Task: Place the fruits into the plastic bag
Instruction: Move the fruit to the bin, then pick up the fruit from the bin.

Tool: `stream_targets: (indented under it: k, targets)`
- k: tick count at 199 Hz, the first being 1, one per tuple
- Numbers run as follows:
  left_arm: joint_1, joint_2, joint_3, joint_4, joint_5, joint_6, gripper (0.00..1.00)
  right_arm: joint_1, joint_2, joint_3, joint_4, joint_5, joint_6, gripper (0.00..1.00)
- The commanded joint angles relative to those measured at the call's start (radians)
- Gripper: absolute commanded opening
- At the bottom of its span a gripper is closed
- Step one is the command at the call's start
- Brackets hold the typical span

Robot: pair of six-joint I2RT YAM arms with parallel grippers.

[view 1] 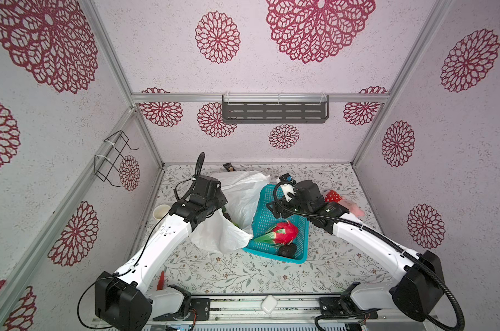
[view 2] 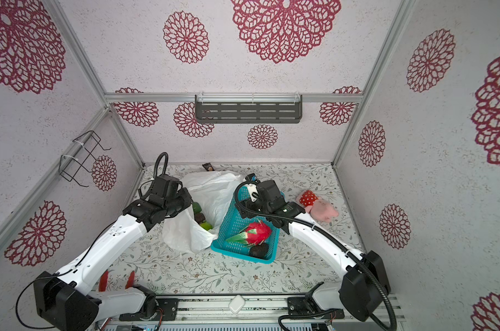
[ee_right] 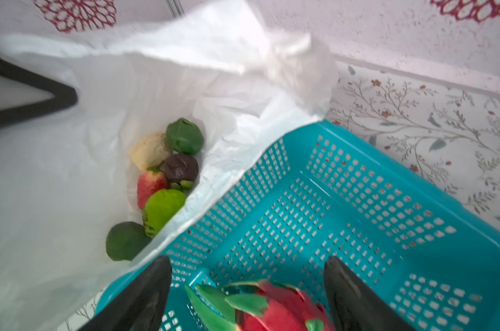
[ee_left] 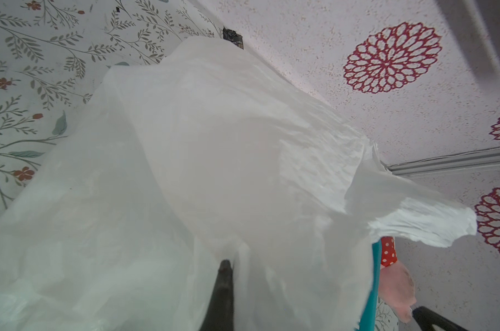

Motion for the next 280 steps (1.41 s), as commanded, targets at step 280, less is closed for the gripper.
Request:
stream_targets:
  k: [280]
  targets:
    - [-0.005, 0.03, 0.034, 0.022, 0.007, -0.019, 0.0, -0.064, 0.304, 0.345, -0.489, 0.072, -0.15, 0.99]
